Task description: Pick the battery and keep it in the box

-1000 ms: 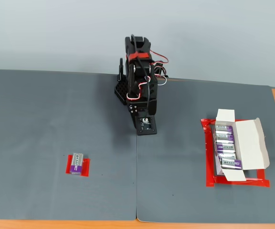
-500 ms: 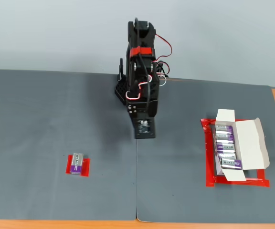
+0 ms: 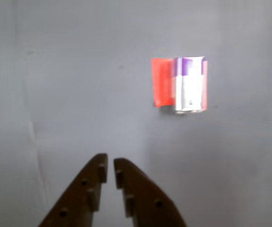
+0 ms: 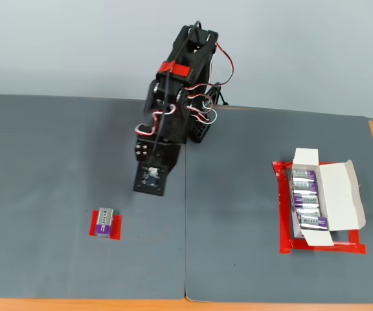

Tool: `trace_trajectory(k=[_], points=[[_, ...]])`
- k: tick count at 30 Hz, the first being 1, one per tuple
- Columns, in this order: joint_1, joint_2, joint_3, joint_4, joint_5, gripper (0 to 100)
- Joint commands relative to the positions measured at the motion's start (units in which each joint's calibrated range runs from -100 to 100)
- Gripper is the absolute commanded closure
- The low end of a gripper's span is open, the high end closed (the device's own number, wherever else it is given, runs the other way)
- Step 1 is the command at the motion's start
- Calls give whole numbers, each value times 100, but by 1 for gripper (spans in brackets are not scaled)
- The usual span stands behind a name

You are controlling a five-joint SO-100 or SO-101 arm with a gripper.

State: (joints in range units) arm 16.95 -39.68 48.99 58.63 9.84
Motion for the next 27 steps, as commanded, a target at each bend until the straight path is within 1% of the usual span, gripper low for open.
trace_trajectory(k=[1,9,17,27], points=[[286,564,-824,-56,217,98],[726,1895,-1819,-90,769,98],[1017,2743,-2072,-941,779,98],[987,3319,-2145,-1071,779,97]])
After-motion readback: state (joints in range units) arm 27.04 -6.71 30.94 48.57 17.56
